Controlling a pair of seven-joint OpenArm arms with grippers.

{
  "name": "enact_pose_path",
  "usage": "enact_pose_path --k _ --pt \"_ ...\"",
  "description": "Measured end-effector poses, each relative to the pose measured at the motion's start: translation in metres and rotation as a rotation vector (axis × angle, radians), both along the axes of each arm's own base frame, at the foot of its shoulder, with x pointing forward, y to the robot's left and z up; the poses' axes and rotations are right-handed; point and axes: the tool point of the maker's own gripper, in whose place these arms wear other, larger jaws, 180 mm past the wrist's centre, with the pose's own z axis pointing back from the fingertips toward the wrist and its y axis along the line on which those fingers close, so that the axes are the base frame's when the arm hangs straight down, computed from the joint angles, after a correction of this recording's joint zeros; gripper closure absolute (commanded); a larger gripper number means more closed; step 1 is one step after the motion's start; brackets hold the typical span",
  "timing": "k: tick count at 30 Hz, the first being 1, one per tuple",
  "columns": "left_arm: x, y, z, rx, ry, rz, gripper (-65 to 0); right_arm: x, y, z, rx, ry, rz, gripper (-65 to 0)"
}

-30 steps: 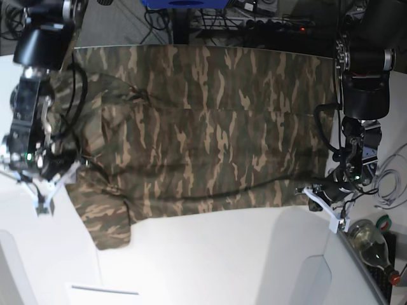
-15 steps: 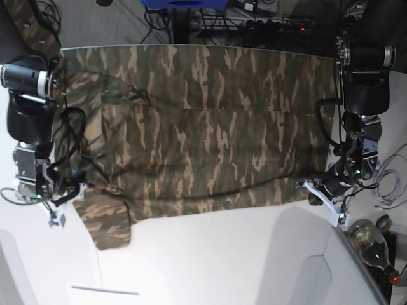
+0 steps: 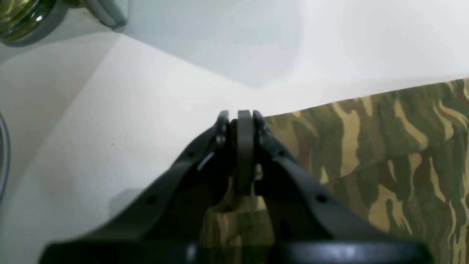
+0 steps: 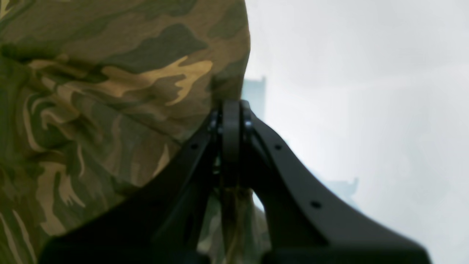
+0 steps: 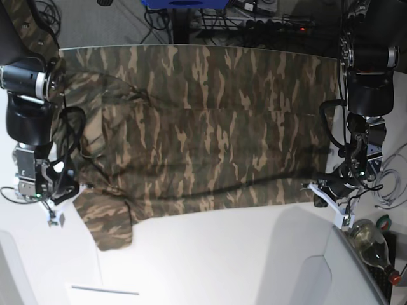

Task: Layout the t-shirt on the table in an organized manner, then fold the t-shirt properly
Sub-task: 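Fold the held hem up toward the collar with both grippers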

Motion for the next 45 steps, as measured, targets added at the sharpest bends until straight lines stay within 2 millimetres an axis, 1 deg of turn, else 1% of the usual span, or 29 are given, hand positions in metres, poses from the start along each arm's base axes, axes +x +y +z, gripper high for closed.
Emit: enact_pose_path --k 2,4,7,10,14,16,21,25,28,32,34,36,39,40,42,45 --pt "0.000 0.000 0.000 0.000 0.001 0.000 0.0 0.004 -0.001 0.004 -0.009 -0.002 0.005 0.0" --pt "0.001 -0.002 0.003 0.002 -0.009 -0.006 0.0 0.011 -0.006 0.011 -0.049 -0.007 0.020 0.0" --pt "0.009 -0.005 0.018 0.010 -0.051 -0.021 0.0 0.025 -0.013 0.026 -0.112 -0.031 0.059 0.0" --pt "0.015 -0.007 0.028 0.012 -0.079 -0.028 0.0 0.039 -0.009 0.042 -0.116 -0.071 0.126 0.0" --pt "0.012 -0.007 0.024 0.013 -0.068 -0.027 0.0 0.056 -0.002 0.059 -0.109 -0.155 0.183 0.0" --pt "0.012 -0.007 0.024 0.013 -0.068 -0.027 0.0 0.060 0.001 0.063 -0.106 -0.189 0.199 0.0" --pt "0.005 -0.007 0.016 0.014 -0.048 -0.027 0.0 0.068 0.005 0.067 -0.196 -0.227 0.318 0.0" --pt "0.000 -0.006 0.012 0.013 -0.040 -0.026 0.0 0.073 0.014 0.069 -0.189 -0.278 0.344 0.0" --pt "-0.005 -0.008 0.014 0.026 -0.048 -0.041 0.0 0.067 0.009 0.063 -0.187 -0.285 0.346 0.0" --pt "-0.008 -0.018 0.026 0.034 -0.090 -0.076 0.0 0.040 -0.005 0.035 -0.197 -0.214 0.345 0.0" --pt "-0.012 -0.017 0.027 0.040 -0.075 -0.081 0.0 0.029 -0.011 0.025 -0.202 -0.185 0.344 0.0" --pt "-0.016 -0.006 0.029 0.041 -0.062 -0.049 0.0 0.025 -0.016 0.025 -0.197 -0.178 0.362 0.0" --pt "-0.024 0.012 0.042 0.052 -0.080 -0.001 0.0 0.029 -0.027 0.034 -0.202 -0.201 0.365 0.0" --pt "-0.026 0.014 0.047 0.055 -0.090 0.003 0.0 0.029 -0.031 0.035 -0.205 -0.203 0.368 0.0" --pt "-0.032 0.012 0.051 0.062 -0.096 -0.005 0.0 0.021 -0.035 0.034 -0.219 -0.198 0.379 0.0" --pt "-0.043 0.007 0.051 0.076 -0.090 -0.028 0.0 0.008 -0.035 0.032 -0.246 -0.198 0.402 0.0"
